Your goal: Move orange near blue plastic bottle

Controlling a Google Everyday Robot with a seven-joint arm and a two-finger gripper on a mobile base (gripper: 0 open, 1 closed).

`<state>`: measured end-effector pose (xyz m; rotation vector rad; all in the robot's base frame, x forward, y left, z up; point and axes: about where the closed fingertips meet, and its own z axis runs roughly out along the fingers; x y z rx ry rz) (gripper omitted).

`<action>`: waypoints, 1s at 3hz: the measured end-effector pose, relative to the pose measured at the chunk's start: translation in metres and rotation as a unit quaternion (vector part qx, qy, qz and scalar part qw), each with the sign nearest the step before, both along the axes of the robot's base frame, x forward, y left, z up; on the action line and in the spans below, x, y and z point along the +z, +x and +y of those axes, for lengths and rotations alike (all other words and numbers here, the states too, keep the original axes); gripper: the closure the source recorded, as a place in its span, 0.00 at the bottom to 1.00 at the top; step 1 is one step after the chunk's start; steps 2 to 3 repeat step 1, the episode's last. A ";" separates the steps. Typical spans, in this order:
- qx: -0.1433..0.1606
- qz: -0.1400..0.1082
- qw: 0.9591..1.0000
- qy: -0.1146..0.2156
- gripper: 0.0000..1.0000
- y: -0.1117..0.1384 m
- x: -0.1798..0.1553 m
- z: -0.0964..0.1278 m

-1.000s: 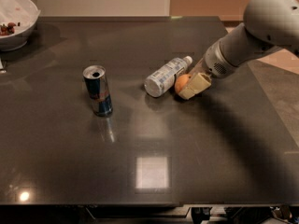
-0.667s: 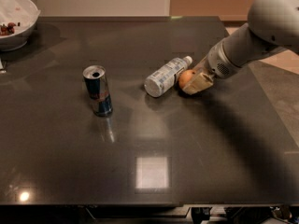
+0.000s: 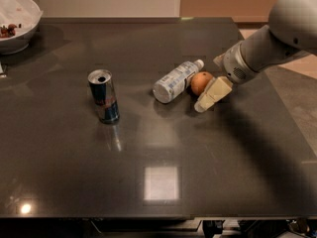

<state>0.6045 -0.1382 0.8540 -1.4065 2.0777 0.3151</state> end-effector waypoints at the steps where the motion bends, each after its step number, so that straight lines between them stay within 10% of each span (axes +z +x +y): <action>1: 0.000 0.000 1.000 0.000 0.00 0.000 0.000 0.000; 3: 0.000 0.000 1.000 0.000 0.00 0.000 0.000 0.000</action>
Offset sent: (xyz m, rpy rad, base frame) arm 0.0000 0.0000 0.0000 0.0000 0.0000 0.0000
